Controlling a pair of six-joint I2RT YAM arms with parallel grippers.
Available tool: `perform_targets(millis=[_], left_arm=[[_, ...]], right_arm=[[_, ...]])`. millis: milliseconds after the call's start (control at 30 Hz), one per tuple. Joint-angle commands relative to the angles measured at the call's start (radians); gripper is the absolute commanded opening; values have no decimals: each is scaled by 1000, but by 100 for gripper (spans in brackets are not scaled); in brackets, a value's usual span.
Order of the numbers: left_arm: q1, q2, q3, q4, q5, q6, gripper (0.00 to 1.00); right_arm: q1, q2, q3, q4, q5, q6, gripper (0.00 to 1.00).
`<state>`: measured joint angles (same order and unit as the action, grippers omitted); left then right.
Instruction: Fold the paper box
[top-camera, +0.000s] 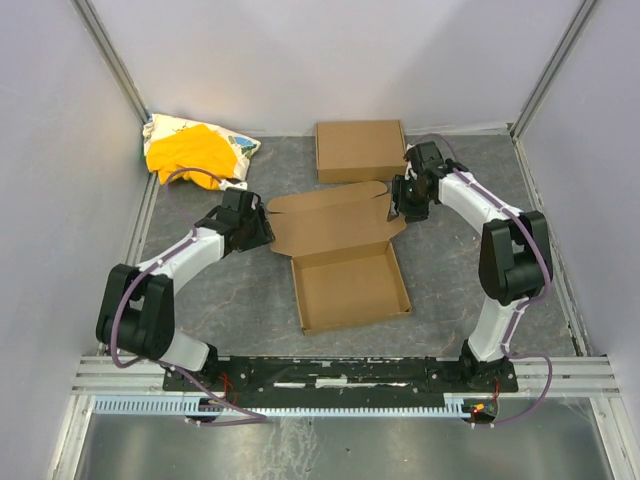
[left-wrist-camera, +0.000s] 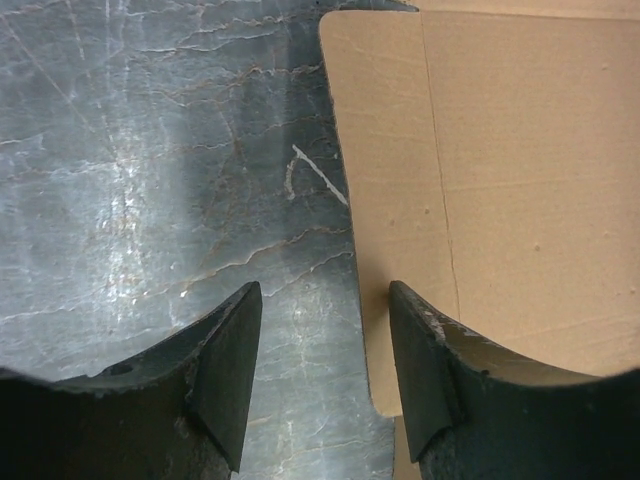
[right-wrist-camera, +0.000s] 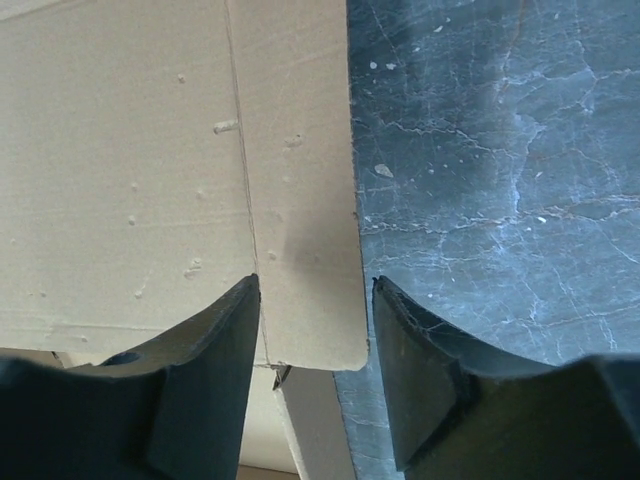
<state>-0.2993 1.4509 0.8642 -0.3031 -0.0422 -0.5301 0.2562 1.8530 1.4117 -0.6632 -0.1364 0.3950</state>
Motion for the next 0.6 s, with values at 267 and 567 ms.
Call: perform_targets(millis=[267, 567], left_arm=[[-25, 57, 82, 97, 22, -15, 42], [-60, 67, 157, 57, 11, 72, 23]], right_arm=[[67, -18, -11, 66, 50, -11, 18], [83, -123, -71, 70, 58, -6, 2]])
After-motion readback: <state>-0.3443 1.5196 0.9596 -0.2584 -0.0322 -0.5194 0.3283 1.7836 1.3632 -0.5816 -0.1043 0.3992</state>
